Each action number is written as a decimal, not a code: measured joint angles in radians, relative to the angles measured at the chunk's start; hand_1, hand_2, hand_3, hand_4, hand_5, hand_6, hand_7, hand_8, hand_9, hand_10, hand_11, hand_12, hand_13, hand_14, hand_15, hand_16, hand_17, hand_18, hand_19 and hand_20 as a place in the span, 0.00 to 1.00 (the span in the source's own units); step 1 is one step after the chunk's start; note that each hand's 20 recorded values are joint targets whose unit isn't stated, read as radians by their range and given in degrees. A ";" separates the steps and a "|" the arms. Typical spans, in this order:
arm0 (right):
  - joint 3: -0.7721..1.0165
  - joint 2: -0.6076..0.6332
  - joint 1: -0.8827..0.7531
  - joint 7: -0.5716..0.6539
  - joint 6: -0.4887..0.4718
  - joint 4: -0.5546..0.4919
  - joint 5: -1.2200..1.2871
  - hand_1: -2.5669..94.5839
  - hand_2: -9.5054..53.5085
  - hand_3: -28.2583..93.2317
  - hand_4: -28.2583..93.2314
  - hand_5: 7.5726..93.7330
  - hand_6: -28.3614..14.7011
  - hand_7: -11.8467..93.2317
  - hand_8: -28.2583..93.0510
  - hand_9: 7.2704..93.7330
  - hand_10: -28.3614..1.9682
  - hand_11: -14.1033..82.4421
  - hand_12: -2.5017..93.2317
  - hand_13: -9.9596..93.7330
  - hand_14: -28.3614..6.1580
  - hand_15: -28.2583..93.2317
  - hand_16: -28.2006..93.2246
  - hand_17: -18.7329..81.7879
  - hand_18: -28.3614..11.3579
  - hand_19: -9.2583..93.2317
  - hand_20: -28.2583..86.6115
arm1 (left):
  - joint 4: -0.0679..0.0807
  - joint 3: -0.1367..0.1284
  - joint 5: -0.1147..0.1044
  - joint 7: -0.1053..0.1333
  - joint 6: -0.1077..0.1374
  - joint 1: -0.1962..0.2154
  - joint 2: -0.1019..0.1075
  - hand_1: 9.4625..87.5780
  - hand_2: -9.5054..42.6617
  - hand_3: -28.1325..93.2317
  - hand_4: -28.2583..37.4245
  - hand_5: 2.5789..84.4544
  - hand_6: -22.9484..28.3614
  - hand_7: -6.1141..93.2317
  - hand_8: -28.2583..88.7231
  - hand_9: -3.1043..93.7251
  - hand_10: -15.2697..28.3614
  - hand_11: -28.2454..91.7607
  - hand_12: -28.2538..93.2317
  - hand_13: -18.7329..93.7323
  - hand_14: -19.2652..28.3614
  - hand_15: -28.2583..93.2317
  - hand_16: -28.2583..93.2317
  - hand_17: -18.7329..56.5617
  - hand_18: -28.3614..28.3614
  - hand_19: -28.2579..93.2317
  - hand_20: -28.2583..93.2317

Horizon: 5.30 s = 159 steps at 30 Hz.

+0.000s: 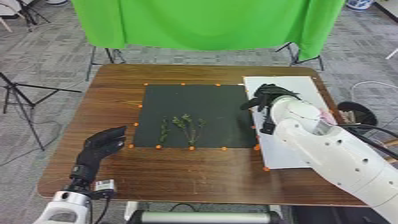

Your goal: Arrange flowers

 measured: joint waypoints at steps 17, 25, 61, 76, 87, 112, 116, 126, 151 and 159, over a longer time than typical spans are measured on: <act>0.000 0.013 -0.038 0.015 0.169 0.037 -0.002 0.49 0.00 0.75 0.09 0.59 0.64 0.23 0.17 0.74 0.38 0.26 0.17 1.00 0.72 0.62 0.42 0.87 0.52 0.97 0.47 | -0.004 0.001 0.001 0.000 0.000 0.003 -0.007 0.37 0.00 0.76 0.21 0.53 0.46 0.25 0.18 0.41 0.59 0.43 0.38 0.46 0.74 0.43 0.25 0.32 0.78 0.38 0.40; -0.048 0.022 -0.043 -0.012 0.238 0.051 -0.100 0.55 0.00 0.77 0.07 0.66 0.66 0.27 0.16 0.82 0.44 0.30 0.20 1.00 0.74 0.65 0.42 0.88 0.52 0.99 0.50 | -0.004 0.001 0.001 -0.001 0.000 0.003 -0.010 0.37 0.00 0.76 0.21 0.53 0.46 0.25 0.18 0.41 0.59 0.43 0.38 0.46 0.74 0.43 0.25 0.32 0.78 0.38 0.40; -0.103 0.075 -0.060 -0.116 0.592 -0.055 -0.044 0.74 0.00 0.69 0.14 0.87 0.56 0.32 0.33 1.00 0.48 0.32 0.35 1.00 0.80 0.69 0.40 0.93 0.60 0.93 0.59 | -0.002 0.003 0.003 -0.001 -0.002 0.000 -0.010 0.38 0.00 0.76 0.21 0.53 0.46 0.25 0.18 0.41 0.59 0.43 0.37 0.46 0.74 0.43 0.25 0.32 0.78 0.38 0.39; -0.010 0.115 -0.109 -0.232 0.585 -0.253 0.049 0.73 0.00 0.69 0.15 0.87 0.56 0.33 0.33 1.00 0.49 0.32 0.35 1.00 0.81 0.69 0.40 0.93 0.62 0.91 0.60 | 0.001 0.007 0.003 -0.001 -0.005 -0.006 -0.006 0.38 0.00 0.76 0.21 0.53 0.46 0.25 0.18 0.41 0.59 0.42 0.38 0.46 0.74 0.42 0.25 0.32 0.78 0.37 0.39; -0.037 0.119 -0.094 -0.172 0.408 -0.235 -0.122 0.37 0.00 0.74 0.15 0.71 0.59 0.27 0.18 0.80 0.33 0.30 0.23 0.99 0.70 0.63 0.48 0.87 0.54 0.97 0.58 | 0.000 0.007 0.004 -0.001 -0.005 -0.005 -0.007 0.38 0.00 0.76 0.21 0.53 0.46 0.25 0.18 0.41 0.59 0.42 0.38 0.46 0.74 0.42 0.25 0.32 0.78 0.37 0.39; -0.062 -0.005 -0.083 0.000 0.074 -0.066 -0.184 0.59 0.00 0.72 0.13 0.65 0.53 0.28 0.29 0.91 0.39 0.28 0.25 1.00 0.76 0.68 0.41 0.93 0.64 0.93 0.56 | 0.001 0.013 0.008 -0.007 -0.009 -0.014 -0.013 0.38 0.00 0.76 0.20 0.53 0.46 0.25 0.18 0.41 0.59 0.43 0.37 0.46 0.74 0.43 0.25 0.32 0.78 0.38 0.39; -0.064 -0.013 -0.121 -0.007 0.274 -0.043 -0.193 0.69 0.00 0.65 0.16 0.71 0.50 0.28 0.42 0.97 0.47 0.22 0.32 1.00 0.77 0.69 0.39 0.95 0.66 0.90 0.58 | 0.001 0.013 0.008 -0.008 -0.010 -0.016 -0.015 0.38 0.00 0.76 0.21 0.53 0.46 0.25 0.18 0.41 0.59 0.43 0.37 0.46 0.74 0.43 0.25 0.32 0.78 0.38 0.39; -0.012 -0.017 -0.169 -0.030 0.409 -0.030 -0.122 0.73 0.00 0.70 0.19 0.80 0.51 0.37 0.42 1.00 0.49 0.26 0.38 1.00 0.78 0.69 0.40 0.95 0.67 0.88 0.62 | 0.002 0.014 0.010 -0.009 -0.013 -0.018 -0.020 0.38 0.00 0.76 0.21 0.53 0.46 0.24 0.18 0.41 0.59 0.43 0.37 0.46 0.74 0.43 0.25 0.32 0.78 0.38 0.39; -0.047 0.100 -0.173 -0.207 0.620 -0.238 -0.059 0.73 0.00 0.69 0.22 0.81 0.52 0.40 0.40 1.00 0.43 0.29 0.38 1.00 0.78 0.69 0.41 0.96 0.67 0.87 0.66 | 0.004 0.021 0.011 -0.011 -0.017 -0.025 -0.011 0.37 0.00 0.76 0.23 0.53 0.47 0.23 0.18 0.41 0.59 0.42 0.38 0.45 0.74 0.43 0.25 0.32 0.78 0.37 0.39; -0.094 0.102 -0.161 -0.352 0.620 -0.243 0.136 0.73 0.00 0.69 0.22 0.81 0.52 0.40 0.40 1.00 0.44 0.28 0.38 1.00 0.78 0.68 0.41 0.95 0.65 0.88 0.66 | 0.006 0.022 0.011 -0.010 -0.017 -0.027 -0.011 0.37 0.00 0.75 0.23 0.52 0.47 0.23 0.18 0.41 0.59 0.42 0.38 0.45 0.74 0.43 0.25 0.32 0.78 0.37 0.39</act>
